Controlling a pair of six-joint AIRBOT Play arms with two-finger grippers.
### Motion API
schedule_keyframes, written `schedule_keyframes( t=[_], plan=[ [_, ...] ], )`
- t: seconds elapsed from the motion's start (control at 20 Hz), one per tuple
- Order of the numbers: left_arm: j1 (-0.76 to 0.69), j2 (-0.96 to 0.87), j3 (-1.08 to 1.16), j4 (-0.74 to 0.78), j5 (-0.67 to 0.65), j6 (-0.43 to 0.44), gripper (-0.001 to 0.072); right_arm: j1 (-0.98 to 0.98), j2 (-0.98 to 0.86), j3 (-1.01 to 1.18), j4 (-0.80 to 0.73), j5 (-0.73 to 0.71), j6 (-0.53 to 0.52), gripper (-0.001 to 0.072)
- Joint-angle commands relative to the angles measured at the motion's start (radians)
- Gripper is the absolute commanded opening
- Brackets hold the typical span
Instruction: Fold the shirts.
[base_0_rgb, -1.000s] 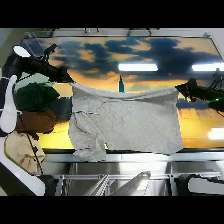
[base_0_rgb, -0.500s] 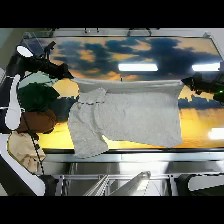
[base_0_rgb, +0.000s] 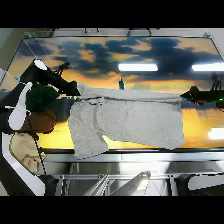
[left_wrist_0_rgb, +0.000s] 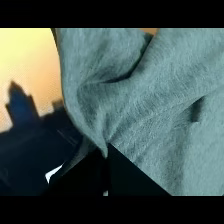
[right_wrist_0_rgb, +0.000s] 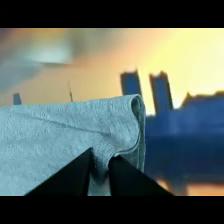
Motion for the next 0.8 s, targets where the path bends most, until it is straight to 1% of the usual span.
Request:
schedule_keyframes(
  t=[0.0,0.05,0.15,0.2,0.3,0.4,0.5,0.6,0.65,0.7,0.75],
  plan=[
    [-0.006,0.001,0.010,0.090,-0.104,-0.039,0.0132,-0.015,0.026,-0.005,-0.078,0.023,0.019,0.0294],
    [0.005,0.001,0.039,0.128,-0.162,-0.076,0.0292,-0.029,0.047,-0.004,-0.115,0.038,0.031,0.0294],
    [0.036,0.002,0.093,0.129,-0.254,-0.125,0.0292,-0.074,0.100,-0.004,-0.220,0.082,0.119,0.0296],
    [0.054,0.006,0.108,0.126,-0.280,-0.146,0.0291,-0.100,0.124,-0.005,-0.291,0.130,0.166,0.0296],
    [0.084,0.053,0.062,0.127,-0.286,-0.154,0.0291,-0.142,0.158,-0.046,-0.414,0.230,0.241,0.0295],
    [0.109,0.136,-0.081,0.127,-0.259,-0.136,0.0291,-0.175,0.196,-0.179,-0.469,0.261,0.269,0.0294],
    [0.136,0.234,-0.280,0.127,-0.209,-0.098,0.0291,-0.194,0.222,-0.332,-0.467,0.261,0.273,0.0296],
    [0.166,0.319,-0.461,0.127,-0.133,-0.084,0.0291,-0.194,0.224,-0.451,-0.457,0.248,0.276,0.0298],
    [0.179,0.356,-0.542,0.127,-0.090,-0.081,0.0291,-0.192,0.222,-0.498,-0.429,0.232,0.275,0.0327],
    [0.190,0.391,-0.620,0.127,-0.052,-0.068,0.0291,-0.187,0.221,-0.541,-0.379,0.215,0.251,0.0459],
    [0.197,0.416,-0.680,0.127,-0.031,-0.058,0.0291,-0.179,0.221,-0.571,-0.337,0.201,0.232,0.0492]
  ],
)
